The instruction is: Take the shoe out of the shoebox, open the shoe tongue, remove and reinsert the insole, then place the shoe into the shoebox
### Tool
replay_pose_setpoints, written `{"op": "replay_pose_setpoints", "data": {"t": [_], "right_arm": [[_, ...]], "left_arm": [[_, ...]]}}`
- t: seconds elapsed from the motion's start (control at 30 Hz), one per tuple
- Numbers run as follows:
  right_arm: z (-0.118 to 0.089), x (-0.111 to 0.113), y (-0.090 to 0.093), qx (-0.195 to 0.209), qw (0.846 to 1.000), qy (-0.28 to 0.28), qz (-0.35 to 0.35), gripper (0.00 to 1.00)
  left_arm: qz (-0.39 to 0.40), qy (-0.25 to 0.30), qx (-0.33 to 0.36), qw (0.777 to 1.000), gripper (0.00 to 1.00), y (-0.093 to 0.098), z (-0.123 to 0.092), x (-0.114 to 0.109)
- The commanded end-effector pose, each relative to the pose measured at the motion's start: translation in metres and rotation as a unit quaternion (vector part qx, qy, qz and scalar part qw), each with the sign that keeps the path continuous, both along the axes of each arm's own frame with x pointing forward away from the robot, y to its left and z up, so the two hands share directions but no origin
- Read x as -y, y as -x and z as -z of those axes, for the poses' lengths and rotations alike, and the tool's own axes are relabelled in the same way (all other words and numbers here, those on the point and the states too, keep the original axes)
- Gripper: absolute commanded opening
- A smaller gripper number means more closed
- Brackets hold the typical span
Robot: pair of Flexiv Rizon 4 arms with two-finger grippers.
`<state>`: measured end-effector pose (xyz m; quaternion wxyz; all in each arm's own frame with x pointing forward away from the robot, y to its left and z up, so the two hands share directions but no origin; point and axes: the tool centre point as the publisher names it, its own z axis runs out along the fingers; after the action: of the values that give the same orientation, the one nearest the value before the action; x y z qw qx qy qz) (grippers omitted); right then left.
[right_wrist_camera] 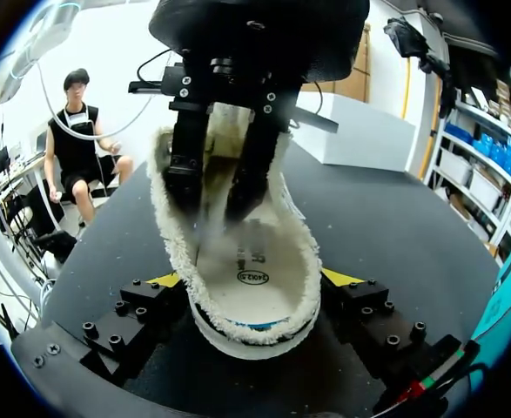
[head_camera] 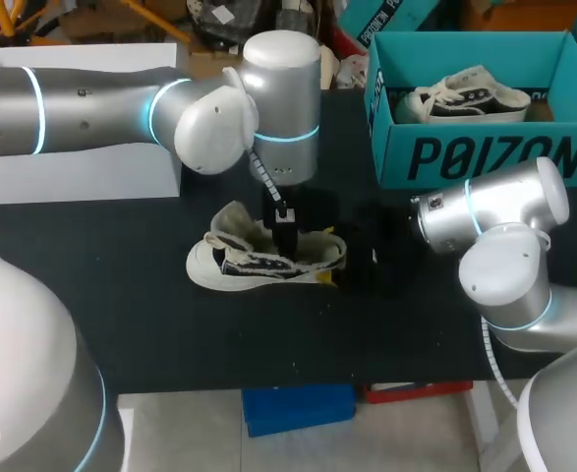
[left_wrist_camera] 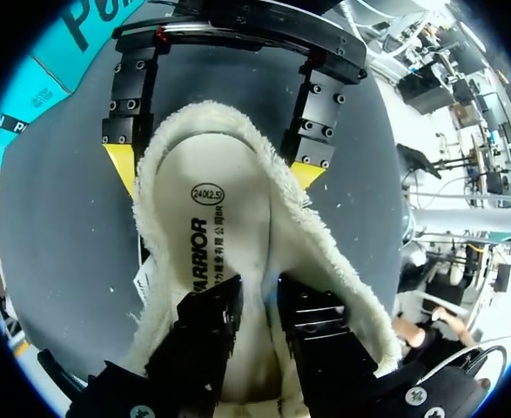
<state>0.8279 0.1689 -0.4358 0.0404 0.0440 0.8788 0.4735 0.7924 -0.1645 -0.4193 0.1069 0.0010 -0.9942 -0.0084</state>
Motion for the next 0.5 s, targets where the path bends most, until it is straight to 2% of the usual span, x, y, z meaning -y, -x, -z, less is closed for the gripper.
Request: {"op": "replay_pose_setpoints", "data": {"t": [0.03,0.23,0.5], "right_arm": [[-0.001,0.000,-0.002,-0.001,1.000,0.000,0.001,0.00],[-0.001,0.000,-0.002,-0.001,1.000,0.000,0.001,0.00],[-0.001,0.000,-0.002,-0.001,1.000,0.000,0.001,0.00]], "left_arm": [[-0.002,-0.029,0.035,0.999,0.46,0.011,0.022,-0.007],[-0.003,-0.049,0.070,0.996,0.44,0.007,0.036,-0.018],[0.005,-0.020,0.079,0.997,0.38,-0.005,0.044,-0.026]]}}
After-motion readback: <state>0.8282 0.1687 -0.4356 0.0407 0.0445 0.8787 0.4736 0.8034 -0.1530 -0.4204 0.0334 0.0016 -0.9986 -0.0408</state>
